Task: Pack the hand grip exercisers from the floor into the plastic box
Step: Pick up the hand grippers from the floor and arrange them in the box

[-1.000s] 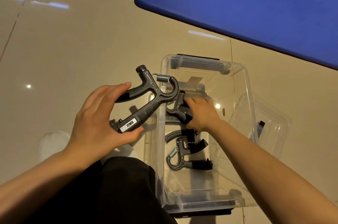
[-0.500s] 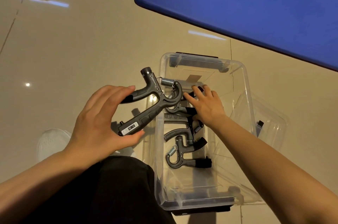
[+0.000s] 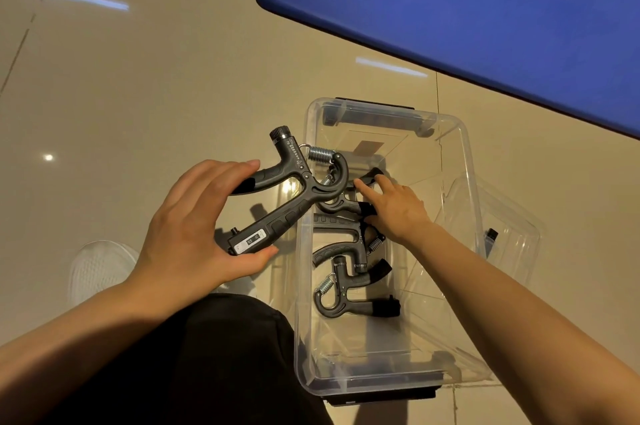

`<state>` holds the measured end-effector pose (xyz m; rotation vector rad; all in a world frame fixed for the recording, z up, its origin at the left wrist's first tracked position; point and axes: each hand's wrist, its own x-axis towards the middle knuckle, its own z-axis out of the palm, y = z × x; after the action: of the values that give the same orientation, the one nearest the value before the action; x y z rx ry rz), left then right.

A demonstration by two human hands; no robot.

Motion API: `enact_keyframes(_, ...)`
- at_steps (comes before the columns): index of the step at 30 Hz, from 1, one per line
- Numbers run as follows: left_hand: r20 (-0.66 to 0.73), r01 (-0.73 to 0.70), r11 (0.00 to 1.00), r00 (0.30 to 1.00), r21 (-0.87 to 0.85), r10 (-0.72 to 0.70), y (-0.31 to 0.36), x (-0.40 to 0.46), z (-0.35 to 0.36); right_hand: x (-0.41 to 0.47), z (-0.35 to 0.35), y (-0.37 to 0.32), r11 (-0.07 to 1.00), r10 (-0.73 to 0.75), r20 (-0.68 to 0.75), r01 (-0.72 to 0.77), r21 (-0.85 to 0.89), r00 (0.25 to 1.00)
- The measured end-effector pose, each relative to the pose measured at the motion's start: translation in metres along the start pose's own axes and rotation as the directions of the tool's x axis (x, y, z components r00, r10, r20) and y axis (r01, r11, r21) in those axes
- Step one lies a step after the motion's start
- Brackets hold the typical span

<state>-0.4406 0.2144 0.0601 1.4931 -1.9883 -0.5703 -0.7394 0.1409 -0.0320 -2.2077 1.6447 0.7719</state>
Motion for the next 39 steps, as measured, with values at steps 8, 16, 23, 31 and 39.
enact_keyframes(8,0.016,0.076,0.997,0.997,-0.02,-0.075,0.0,-0.004,0.003,-0.005,0.004,-0.015,0.998,0.045,-0.028,-0.046,-0.047,0.999)
enact_keyframes(16,0.04,0.114,0.993,0.993,-0.038,-0.112,0.001,-0.004,0.003,-0.005,0.015,-0.022,0.991,0.104,-0.079,-0.11,-0.073,0.991)
enact_keyframes(23,0.058,0.099,0.993,0.994,-0.059,-0.096,0.003,-0.001,0.006,0.002,0.023,-0.008,0.997,0.02,-0.128,-0.011,0.071,0.992)
enact_keyframes(31,0.068,0.073,0.996,0.995,-0.048,-0.069,0.004,0.003,0.006,-0.004,0.018,-0.009,0.96,0.124,-0.306,-0.036,0.277,0.944)
enact_keyframes(39,0.104,0.12,0.992,0.988,-0.03,-0.116,0.008,0.004,0.004,-0.036,0.039,-0.028,0.962,0.161,-0.3,-0.082,0.262,0.94)
